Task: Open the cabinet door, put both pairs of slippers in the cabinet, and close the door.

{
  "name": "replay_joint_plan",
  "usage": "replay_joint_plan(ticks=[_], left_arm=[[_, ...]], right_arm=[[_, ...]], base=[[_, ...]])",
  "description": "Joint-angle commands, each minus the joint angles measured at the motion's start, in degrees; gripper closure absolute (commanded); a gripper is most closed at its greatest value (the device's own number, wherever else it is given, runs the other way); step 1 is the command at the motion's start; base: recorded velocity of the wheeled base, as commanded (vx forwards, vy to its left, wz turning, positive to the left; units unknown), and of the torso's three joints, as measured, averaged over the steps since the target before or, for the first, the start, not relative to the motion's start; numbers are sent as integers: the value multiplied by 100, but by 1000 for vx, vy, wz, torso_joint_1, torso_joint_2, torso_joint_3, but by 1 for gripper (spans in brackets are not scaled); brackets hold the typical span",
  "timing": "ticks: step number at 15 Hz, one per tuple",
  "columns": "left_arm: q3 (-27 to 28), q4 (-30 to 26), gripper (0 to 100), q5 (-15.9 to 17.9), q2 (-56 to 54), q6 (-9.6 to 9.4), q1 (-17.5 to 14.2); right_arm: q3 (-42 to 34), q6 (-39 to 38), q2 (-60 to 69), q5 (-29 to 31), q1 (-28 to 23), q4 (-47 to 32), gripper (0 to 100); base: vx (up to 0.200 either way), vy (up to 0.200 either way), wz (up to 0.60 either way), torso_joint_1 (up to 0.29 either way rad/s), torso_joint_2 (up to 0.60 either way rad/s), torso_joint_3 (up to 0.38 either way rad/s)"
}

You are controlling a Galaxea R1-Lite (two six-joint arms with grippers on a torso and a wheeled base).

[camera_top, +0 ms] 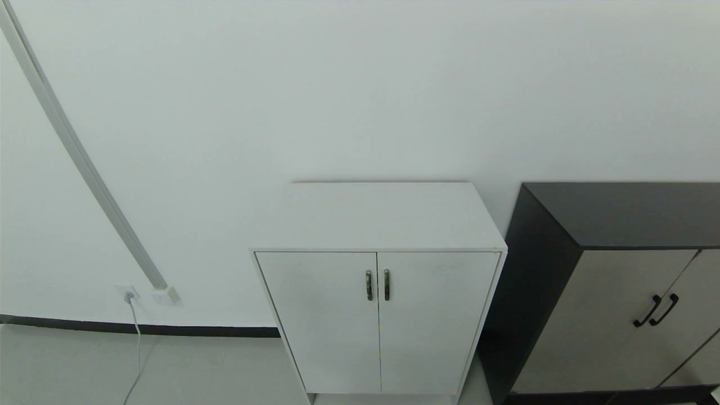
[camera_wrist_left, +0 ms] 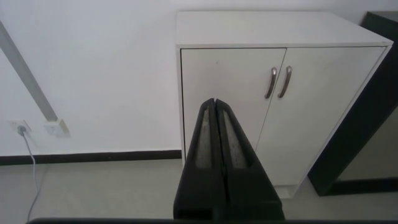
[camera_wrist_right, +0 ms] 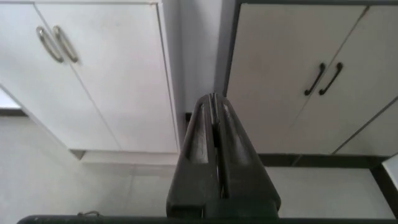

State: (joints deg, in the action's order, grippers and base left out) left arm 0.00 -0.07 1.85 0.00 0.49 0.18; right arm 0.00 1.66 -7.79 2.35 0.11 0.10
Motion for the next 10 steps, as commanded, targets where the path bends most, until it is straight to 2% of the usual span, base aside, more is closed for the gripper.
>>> replay_joint_plan(ticks=[1, 10], left_arm=[[0, -1, 100, -1, 9, 4, -1], [0, -1, 100, -1, 9, 4, -1]], right_arm=[[0, 1, 357, 2, -99, -1, 100], [0, -254, 779, 2, -55, 17, 100]], base=[[0, 0, 0, 0, 0, 0], [0, 0, 0, 0, 0, 0]])
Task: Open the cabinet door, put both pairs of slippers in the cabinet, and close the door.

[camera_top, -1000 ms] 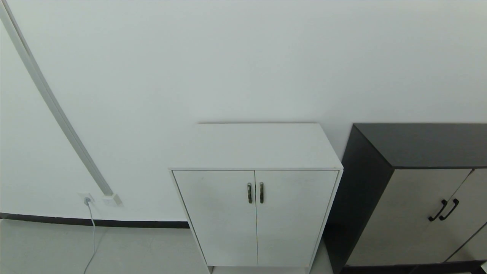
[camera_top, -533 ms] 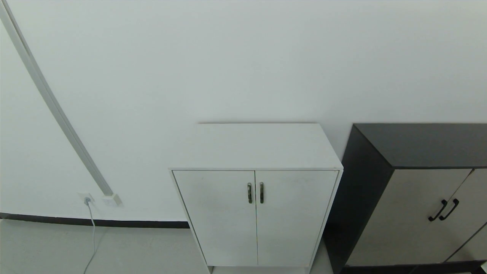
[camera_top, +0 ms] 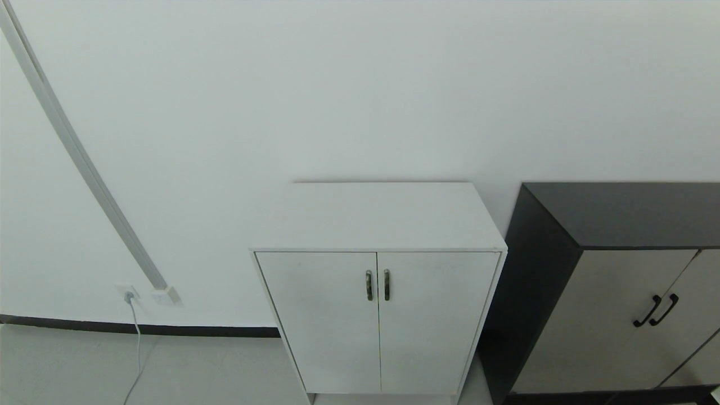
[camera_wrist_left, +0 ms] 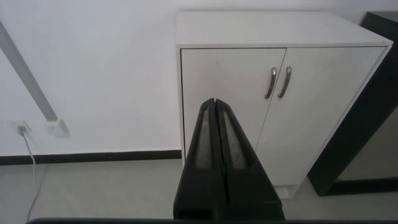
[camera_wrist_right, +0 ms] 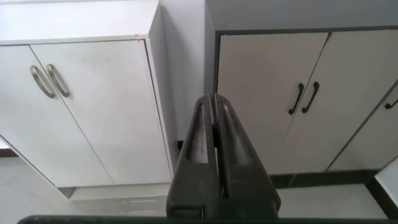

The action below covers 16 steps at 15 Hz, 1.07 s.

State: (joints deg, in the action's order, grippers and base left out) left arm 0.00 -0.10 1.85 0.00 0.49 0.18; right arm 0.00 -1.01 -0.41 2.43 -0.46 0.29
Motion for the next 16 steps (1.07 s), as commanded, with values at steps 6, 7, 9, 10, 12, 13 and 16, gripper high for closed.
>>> replay_joint_plan(ticks=[6, 7, 9, 10, 12, 13, 16], left_arm=[[0, 1, 100, -1, 9, -14, -1], [0, 1, 100, -1, 9, -14, -1], [0, 10, 100, -1, 0, -14, -1], [0, 1, 100, -1, 9, -14, -1], [0, 1, 100, -10, 9, -14, -1], [0, 10, 100, -1, 9, -14, -1], [0, 1, 100, -1, 0, -14, -1]], right_arm=[[0, -268, 41, 127, 11, 15, 100], [0, -268, 41, 127, 11, 15, 100], [0, -242, 41, 109, 11, 15, 100], [0, -224, 41, 109, 11, 15, 100], [0, -215, 41, 91, 11, 15, 100], [0, -215, 41, 91, 11, 15, 100], [0, -206, 41, 83, 11, 15, 100]], base=[[0, 0, 0, 0, 0, 0], [0, 0, 0, 0, 0, 0], [0, 0, 0, 0, 0, 0], [0, 0, 0, 0, 0, 0], [0, 0, 0, 0, 0, 0], [0, 0, 0, 0, 0, 0], [0, 0, 0, 0, 0, 0]])
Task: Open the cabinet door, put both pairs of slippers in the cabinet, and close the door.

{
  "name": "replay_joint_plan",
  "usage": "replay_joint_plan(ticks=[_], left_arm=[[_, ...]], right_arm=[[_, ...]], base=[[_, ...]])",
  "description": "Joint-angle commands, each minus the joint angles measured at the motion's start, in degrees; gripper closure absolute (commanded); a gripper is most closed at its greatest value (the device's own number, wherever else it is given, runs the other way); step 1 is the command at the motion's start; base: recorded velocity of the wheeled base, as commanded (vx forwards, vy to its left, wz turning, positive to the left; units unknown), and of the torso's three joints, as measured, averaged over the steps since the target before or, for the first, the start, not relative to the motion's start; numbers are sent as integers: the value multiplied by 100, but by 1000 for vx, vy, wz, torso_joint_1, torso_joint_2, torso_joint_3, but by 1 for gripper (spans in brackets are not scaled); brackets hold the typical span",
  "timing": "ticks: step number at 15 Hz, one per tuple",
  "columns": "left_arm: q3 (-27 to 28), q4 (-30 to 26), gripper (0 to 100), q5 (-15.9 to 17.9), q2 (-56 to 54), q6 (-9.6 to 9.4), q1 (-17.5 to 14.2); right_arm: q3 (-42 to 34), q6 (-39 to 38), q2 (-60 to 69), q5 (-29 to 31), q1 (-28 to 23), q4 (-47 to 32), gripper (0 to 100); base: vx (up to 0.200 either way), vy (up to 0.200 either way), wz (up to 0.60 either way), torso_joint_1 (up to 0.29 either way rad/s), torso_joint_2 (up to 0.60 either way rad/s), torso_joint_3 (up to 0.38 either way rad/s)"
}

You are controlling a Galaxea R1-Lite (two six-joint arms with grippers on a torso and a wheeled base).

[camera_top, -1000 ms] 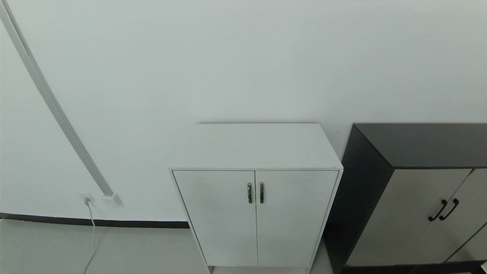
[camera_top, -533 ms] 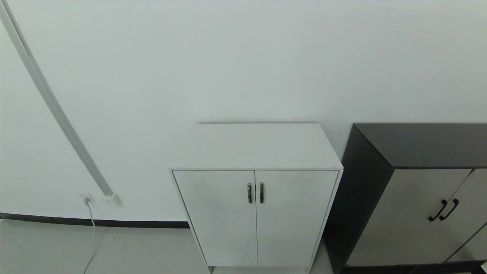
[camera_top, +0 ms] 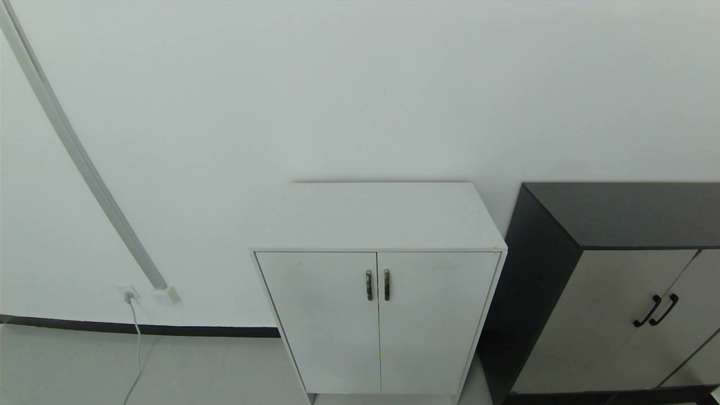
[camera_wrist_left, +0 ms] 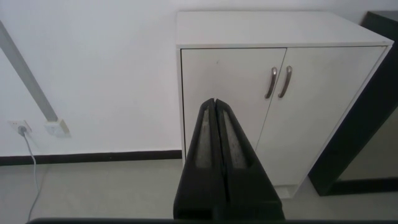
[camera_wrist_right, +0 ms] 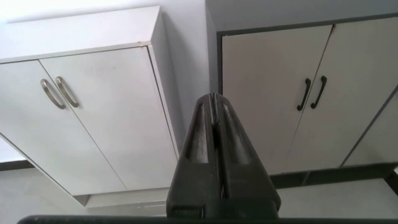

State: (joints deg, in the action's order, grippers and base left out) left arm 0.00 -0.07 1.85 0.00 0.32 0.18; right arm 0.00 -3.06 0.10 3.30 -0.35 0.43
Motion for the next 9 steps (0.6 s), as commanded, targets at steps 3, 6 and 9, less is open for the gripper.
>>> replay_joint_plan(ticks=[3, 6, 9], left_arm=[[0, 7, 100, -1, 9, 3, -1], [0, -1, 100, -1, 9, 3, -1], [0, -1, 100, -1, 9, 3, -1]], right_arm=[[0, 16, -10, -5, 0, 1, 100], [0, 16, -10, -5, 0, 1, 100], [0, 7, -10, -5, 0, 1, 100]], base=[[0, 0, 0, 0, 0, 0], [0, 0, 0, 0, 0, 0], [0, 0, 0, 0, 0, 0]])
